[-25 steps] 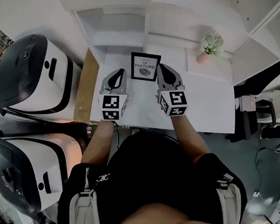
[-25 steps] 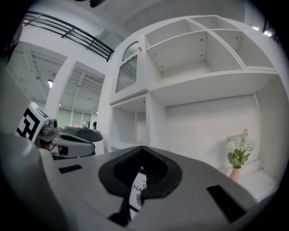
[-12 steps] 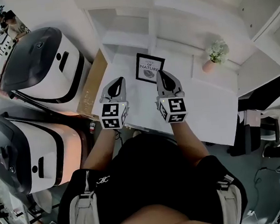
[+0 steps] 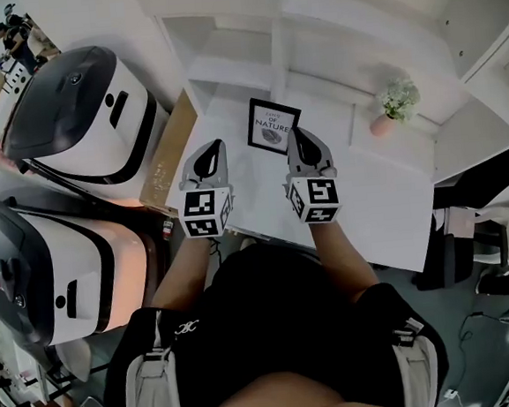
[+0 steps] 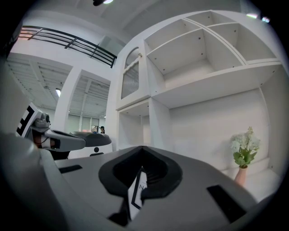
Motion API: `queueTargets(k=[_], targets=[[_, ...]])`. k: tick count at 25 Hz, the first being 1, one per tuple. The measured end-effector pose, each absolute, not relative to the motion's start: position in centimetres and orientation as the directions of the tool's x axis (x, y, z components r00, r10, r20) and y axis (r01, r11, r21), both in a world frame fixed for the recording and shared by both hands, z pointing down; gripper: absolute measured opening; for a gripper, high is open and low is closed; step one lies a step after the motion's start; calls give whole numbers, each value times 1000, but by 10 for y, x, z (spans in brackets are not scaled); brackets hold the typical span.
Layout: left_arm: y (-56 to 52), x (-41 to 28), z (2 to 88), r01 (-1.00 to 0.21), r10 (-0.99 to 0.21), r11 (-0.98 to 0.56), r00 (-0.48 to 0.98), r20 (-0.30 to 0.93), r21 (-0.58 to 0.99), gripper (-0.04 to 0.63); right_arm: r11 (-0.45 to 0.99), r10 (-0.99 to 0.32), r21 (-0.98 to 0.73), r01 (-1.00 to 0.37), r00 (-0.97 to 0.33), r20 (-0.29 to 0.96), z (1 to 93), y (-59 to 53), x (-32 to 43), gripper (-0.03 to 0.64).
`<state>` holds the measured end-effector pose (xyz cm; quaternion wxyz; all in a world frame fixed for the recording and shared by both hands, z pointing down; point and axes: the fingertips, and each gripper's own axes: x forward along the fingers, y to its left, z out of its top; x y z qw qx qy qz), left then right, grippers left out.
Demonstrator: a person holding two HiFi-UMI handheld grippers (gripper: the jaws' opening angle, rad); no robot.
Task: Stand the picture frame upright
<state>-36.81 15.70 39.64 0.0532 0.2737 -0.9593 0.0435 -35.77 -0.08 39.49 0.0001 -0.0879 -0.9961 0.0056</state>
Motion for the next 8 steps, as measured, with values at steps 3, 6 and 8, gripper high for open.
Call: queueTargets(k=[3, 6, 8], targets=[[153, -370, 396, -539, -530, 841, -838, 126, -51, 17, 986, 166, -14, 166, -986, 4, 397, -4, -360, 0], [149, -371, 393, -548, -540, 835, -833, 119, -52, 17, 986, 163, -16, 163, -987, 9, 400, -4, -363, 0], [147, -372, 391, -553, -545, 832, -831, 114, -53, 17, 986, 164, -17, 164, -986, 12, 401, -3, -364, 0]])
